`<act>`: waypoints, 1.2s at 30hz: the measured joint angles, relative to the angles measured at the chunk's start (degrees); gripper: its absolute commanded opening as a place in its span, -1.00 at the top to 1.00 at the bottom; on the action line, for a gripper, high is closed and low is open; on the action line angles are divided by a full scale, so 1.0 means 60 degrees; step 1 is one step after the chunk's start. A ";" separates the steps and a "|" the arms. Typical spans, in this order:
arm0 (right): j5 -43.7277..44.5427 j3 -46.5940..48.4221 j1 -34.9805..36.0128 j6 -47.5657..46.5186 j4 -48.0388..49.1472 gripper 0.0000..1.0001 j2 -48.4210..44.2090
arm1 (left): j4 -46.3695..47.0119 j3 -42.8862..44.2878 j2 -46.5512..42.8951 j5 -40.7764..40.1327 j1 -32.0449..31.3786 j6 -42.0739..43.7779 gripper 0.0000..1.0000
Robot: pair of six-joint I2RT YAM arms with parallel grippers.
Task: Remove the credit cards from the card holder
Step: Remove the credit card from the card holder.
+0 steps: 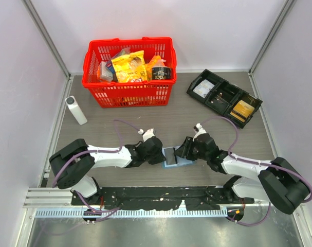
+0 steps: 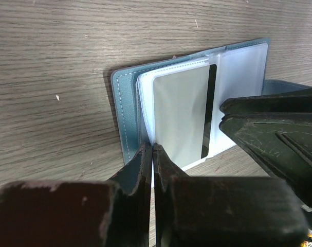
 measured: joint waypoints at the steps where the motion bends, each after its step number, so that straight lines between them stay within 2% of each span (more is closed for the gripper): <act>1: -0.0157 -0.0015 -0.0036 0.0062 0.0226 0.16 0.0142 | 0.0015 -0.0004 0.0015 0.0000 0.0000 -0.0040 0.91; 11: -0.0947 -0.0237 -0.0313 0.0233 0.1315 0.32 0.0933 | 0.0321 -0.0055 0.0120 0.0087 0.0004 -0.0157 0.92; 25: -0.1723 -0.0739 -0.0688 0.0266 0.2568 0.59 0.1293 | 0.0943 -0.0328 0.0182 0.0514 0.0215 -0.0492 0.97; 36: -0.2328 -0.1078 -0.1027 0.0306 0.3151 0.96 0.1158 | 0.1647 -0.0663 0.0233 0.0852 0.0393 -0.0820 1.00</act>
